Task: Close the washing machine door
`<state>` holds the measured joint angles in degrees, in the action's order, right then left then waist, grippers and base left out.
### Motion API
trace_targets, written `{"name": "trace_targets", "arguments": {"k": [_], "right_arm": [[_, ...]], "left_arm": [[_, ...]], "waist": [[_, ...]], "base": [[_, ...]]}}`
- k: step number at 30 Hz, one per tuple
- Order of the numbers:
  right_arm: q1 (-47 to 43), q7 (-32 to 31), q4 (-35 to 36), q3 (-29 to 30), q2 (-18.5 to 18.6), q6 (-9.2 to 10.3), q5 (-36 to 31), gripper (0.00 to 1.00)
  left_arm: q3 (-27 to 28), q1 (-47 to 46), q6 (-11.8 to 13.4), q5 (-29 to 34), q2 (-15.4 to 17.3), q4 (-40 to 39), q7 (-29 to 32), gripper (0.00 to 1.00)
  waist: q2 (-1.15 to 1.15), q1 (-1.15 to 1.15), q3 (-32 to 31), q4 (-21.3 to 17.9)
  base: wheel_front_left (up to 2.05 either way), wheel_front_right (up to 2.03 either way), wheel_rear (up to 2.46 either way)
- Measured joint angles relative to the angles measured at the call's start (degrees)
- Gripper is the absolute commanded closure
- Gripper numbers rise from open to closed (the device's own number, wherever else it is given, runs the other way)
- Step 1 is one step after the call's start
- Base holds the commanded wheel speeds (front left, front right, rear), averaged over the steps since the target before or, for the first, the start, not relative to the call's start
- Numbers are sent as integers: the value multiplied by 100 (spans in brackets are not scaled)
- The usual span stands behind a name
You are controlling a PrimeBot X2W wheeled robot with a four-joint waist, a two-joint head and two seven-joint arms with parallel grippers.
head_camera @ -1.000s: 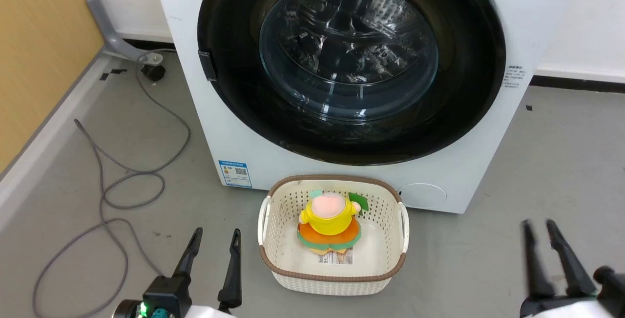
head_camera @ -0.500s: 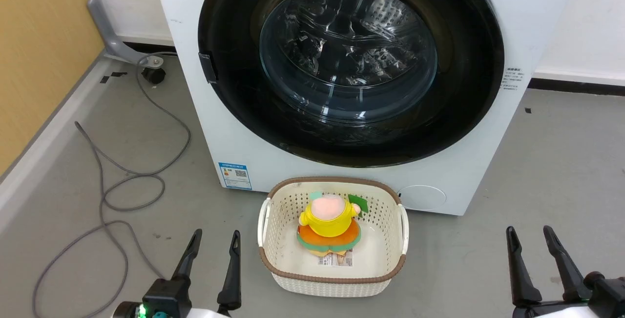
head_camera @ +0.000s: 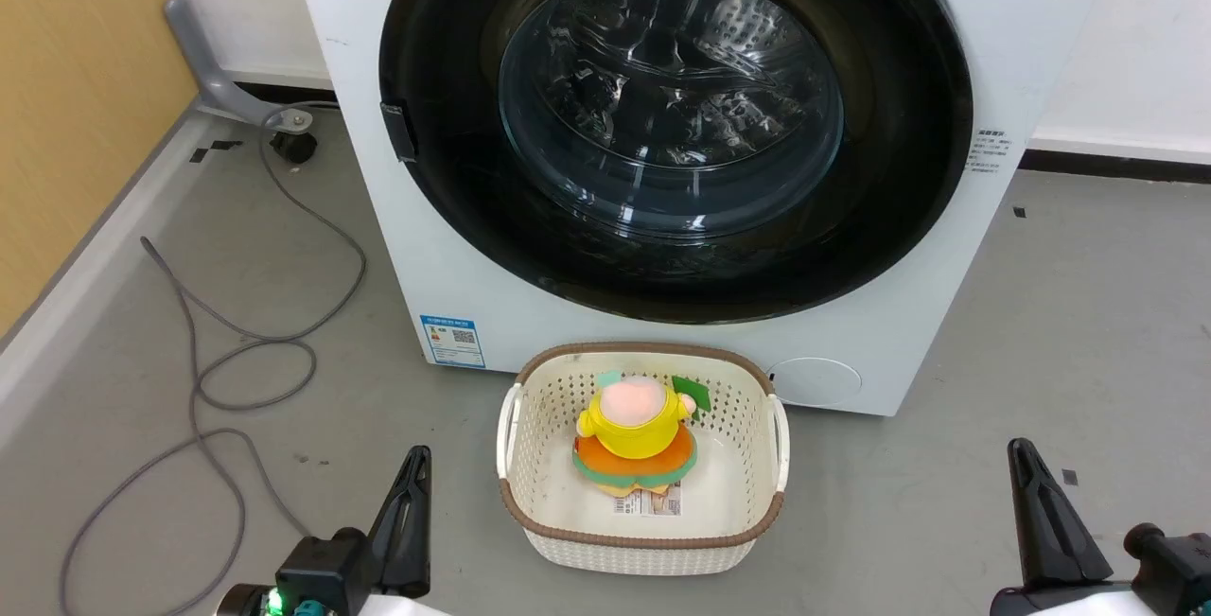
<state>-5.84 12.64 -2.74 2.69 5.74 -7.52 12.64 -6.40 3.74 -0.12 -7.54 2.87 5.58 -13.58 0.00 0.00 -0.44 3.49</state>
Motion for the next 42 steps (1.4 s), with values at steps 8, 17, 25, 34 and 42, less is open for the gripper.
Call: {"name": "trace_targets", "arguments": {"k": [8, 17, 25, 34, 42], "right_arm": [[20, -96, 4, -19, -12, 0, -58, 100], [25, -200, 11, -37, -25, 0, -151, 100], [65, -280, 25, -58, -42, 0, -226, 100], [98, -355, 48, -80, -57, 0, -360, 100], [142, -455, 71, -96, -78, 0, -413, 100]], "left_arm": [[41, -5, 0, 54, 0, -37, 94, 100], [99, -15, 0, 107, 0, -74, 198, 100], [137, -27, 0, 153, 0, -113, 287, 100], [177, -50, 0, 203, 0, -148, 397, 100], [220, -56, 0, 252, 0, -180, 479, 100]], "waist": [[0, 0, 3, -24], [0, 0, 7, -51], [0, 1, 10, -75], [0, 1, 13, -102], [0, 1, 16, -126]], "base": [[0, 0, 0], [0, 0, 0], [0, 0, 0], [0, 0, 0], [0, 0, 0]]}}
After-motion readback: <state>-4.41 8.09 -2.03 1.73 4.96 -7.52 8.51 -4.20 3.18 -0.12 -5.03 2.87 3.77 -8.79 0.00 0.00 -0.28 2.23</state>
